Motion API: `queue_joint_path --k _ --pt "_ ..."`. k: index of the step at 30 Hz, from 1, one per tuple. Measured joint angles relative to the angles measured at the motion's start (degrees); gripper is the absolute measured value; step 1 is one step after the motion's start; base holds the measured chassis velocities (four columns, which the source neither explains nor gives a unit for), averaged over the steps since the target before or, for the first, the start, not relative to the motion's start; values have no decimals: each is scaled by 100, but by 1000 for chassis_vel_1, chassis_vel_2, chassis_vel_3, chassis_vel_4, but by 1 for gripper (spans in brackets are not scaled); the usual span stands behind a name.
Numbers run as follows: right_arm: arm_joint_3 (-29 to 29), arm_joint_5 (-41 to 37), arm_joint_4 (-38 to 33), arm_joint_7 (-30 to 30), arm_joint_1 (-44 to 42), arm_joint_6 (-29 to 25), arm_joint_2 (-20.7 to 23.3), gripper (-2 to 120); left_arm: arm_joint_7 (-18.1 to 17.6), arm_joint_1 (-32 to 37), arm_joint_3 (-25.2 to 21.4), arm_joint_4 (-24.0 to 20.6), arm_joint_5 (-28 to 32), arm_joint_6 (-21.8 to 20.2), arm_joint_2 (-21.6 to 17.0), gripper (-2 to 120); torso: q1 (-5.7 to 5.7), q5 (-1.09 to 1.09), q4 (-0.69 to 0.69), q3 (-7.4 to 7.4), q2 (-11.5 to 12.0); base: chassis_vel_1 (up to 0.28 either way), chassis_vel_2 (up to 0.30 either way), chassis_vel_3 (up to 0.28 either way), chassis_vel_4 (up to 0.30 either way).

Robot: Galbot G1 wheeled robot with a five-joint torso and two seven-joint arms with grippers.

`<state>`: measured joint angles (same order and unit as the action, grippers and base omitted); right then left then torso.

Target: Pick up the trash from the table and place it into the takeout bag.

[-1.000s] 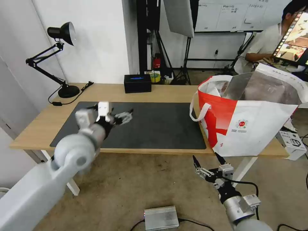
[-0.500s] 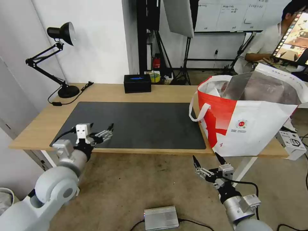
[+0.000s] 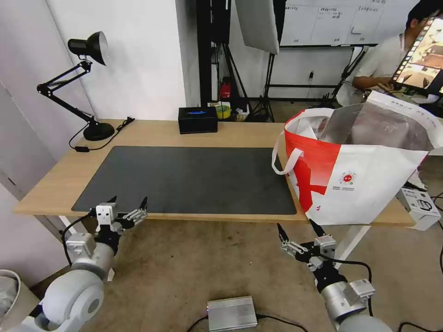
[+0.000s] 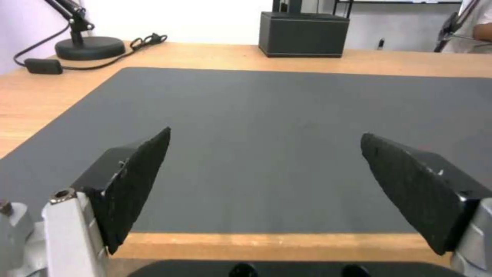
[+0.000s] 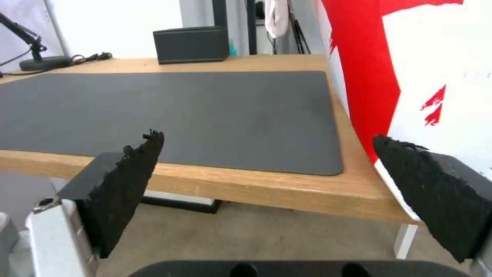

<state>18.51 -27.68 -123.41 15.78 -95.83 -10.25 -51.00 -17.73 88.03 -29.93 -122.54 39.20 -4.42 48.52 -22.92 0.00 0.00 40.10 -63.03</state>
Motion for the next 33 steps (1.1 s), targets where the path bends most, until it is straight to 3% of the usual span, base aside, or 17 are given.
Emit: queue_joint_path --k 33 --pt "0 0 0 0 0 0 0 100 51 204 -100 -39 -73 75 162 100 0 0 0 0 0 0 0 0 0"
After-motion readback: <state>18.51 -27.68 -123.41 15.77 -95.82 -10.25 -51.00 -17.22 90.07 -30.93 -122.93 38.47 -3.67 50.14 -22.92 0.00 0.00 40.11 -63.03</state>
